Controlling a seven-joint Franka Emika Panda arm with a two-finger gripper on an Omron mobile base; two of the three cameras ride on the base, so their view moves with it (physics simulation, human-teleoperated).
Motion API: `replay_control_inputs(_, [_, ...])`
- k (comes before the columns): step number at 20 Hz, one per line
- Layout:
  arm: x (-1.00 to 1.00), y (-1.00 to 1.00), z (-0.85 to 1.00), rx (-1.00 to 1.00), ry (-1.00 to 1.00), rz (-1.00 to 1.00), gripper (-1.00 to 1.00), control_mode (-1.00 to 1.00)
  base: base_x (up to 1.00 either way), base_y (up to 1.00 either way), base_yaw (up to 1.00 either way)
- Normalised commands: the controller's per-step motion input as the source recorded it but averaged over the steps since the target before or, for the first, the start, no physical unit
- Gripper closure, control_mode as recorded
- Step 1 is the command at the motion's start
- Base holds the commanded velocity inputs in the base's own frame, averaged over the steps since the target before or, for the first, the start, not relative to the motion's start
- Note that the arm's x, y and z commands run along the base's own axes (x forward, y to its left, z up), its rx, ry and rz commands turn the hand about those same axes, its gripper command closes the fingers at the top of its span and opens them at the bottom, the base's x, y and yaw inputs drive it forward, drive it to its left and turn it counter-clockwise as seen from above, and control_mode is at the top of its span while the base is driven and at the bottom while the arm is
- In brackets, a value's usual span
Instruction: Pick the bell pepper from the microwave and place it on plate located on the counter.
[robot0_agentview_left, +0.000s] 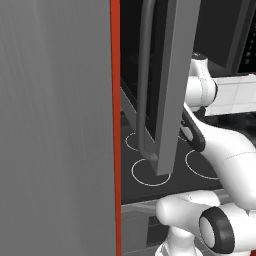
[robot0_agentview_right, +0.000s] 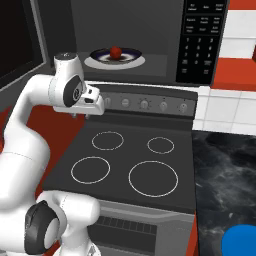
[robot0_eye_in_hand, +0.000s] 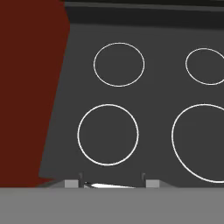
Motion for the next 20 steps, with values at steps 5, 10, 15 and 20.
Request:
replay_control_inputs(5, [-0.02, -0.02, 0.27, 0.00, -0.05, 0.00, -1.00, -1.00, 0.00, 0.00, 0.00])
replay_control_inputs(10, [0.00, -0.02, 0.61, 0.00, -0.08, 0.00, -1.00, -1.00, 0.00, 0.00, 0.00])
replay_control_inputs(15, [-0.02, 0.00, 0.62, 0.00, -0.10, 0.00, -1.00, -1.00, 0.00, 0.00, 0.00])
replay_control_inputs(20, [0.00, -0.01, 0.50, 0.00, -0.11, 0.00, -1.00, -1.00, 0.00, 0.00, 0.00])
